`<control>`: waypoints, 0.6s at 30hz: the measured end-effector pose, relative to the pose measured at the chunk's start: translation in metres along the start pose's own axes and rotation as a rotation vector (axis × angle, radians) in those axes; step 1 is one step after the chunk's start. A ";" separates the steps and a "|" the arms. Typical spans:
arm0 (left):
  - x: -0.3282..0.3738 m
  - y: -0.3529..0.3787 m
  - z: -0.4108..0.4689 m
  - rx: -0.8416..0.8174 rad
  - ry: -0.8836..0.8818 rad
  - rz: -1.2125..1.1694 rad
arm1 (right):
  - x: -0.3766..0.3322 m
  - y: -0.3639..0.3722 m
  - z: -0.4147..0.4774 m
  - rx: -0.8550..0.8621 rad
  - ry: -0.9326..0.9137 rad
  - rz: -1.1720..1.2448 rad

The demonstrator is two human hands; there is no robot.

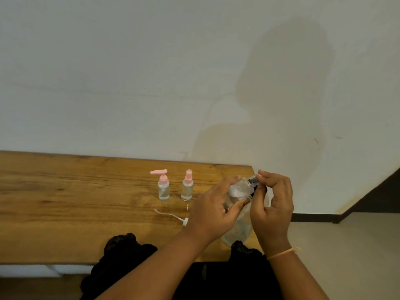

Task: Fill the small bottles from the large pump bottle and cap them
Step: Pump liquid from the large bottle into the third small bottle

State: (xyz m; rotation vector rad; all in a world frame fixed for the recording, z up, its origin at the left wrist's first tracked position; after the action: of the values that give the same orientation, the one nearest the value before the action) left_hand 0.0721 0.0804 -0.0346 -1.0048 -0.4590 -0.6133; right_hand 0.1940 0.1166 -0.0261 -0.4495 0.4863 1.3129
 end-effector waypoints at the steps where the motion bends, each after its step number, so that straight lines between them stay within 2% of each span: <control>1: 0.000 0.001 0.000 0.008 0.002 -0.004 | -0.002 0.000 0.000 0.009 -0.009 0.004; 18: 0.001 -0.004 0.001 -0.036 -0.020 0.027 | 0.002 0.000 0.000 0.000 0.007 0.031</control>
State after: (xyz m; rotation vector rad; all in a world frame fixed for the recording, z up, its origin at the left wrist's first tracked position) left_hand 0.0698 0.0791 -0.0312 -1.0507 -0.4526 -0.5893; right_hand 0.1940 0.1187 -0.0269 -0.4476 0.5010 1.3418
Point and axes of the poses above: each hand's wrist, its own z-axis towards the middle knuckle, its own y-axis out of the palm, x = y × z, the point moved 1 cm from there along z, towards the middle knuckle, and after that the axes turned 13 degrees about z, right-handed, at the moved point
